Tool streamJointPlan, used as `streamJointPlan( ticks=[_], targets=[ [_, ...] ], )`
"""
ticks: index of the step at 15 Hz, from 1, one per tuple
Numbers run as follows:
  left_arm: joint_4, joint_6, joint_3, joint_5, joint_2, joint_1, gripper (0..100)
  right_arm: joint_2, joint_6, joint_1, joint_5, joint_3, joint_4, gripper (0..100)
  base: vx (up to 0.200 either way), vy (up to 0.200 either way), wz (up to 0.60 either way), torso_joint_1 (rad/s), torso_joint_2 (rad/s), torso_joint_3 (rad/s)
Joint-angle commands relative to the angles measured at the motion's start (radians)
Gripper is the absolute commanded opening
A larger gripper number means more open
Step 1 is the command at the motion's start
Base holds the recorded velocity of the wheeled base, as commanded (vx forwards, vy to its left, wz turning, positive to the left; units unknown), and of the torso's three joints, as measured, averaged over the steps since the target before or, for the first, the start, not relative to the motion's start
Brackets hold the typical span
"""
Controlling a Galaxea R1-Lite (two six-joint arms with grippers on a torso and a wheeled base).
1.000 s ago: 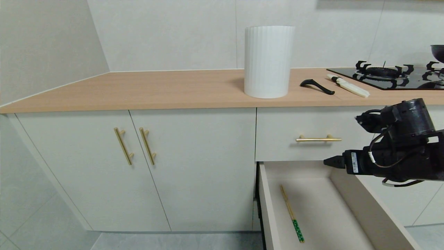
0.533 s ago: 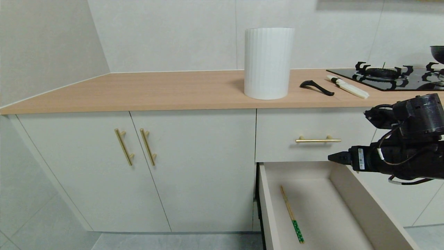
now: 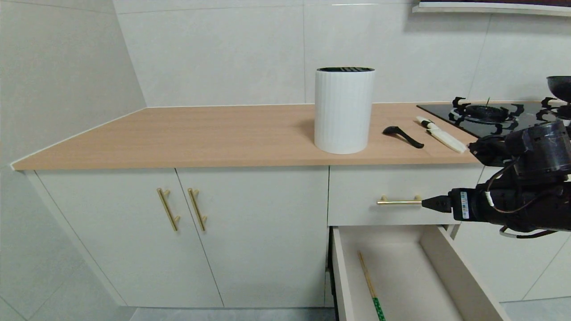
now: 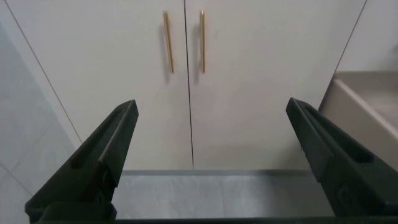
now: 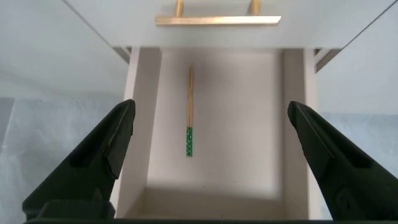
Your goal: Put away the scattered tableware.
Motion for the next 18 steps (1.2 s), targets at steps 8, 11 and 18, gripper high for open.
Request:
streamJointPlan(
  ticks=[8, 11, 18],
  targets=[
    [0.0, -0.001, 0.0, 0.0, 0.0, 0.0, 100, 0.005, 0.0, 0.002, 0.0, 0.005, -0.001, 100, 0.0, 0.0, 0.0, 0.183, -0.48, -0.291],
    [0.0, -0.001, 0.0, 0.0, 0.0, 0.0, 100, 0.006, 0.0, 0.002, 0.0, 0.007, -0.001, 100, 0.0, 0.0, 0.0, 0.207, -0.48, -0.279],
    [0.0, -0.001, 0.0, 0.0, 0.0, 0.0, 100, 0.219, -0.132, -0.078, 0.038, -0.105, -0.24, 100, 0.0, 0.0, 0.0, 0.033, -0.07, -0.04]
  ],
)
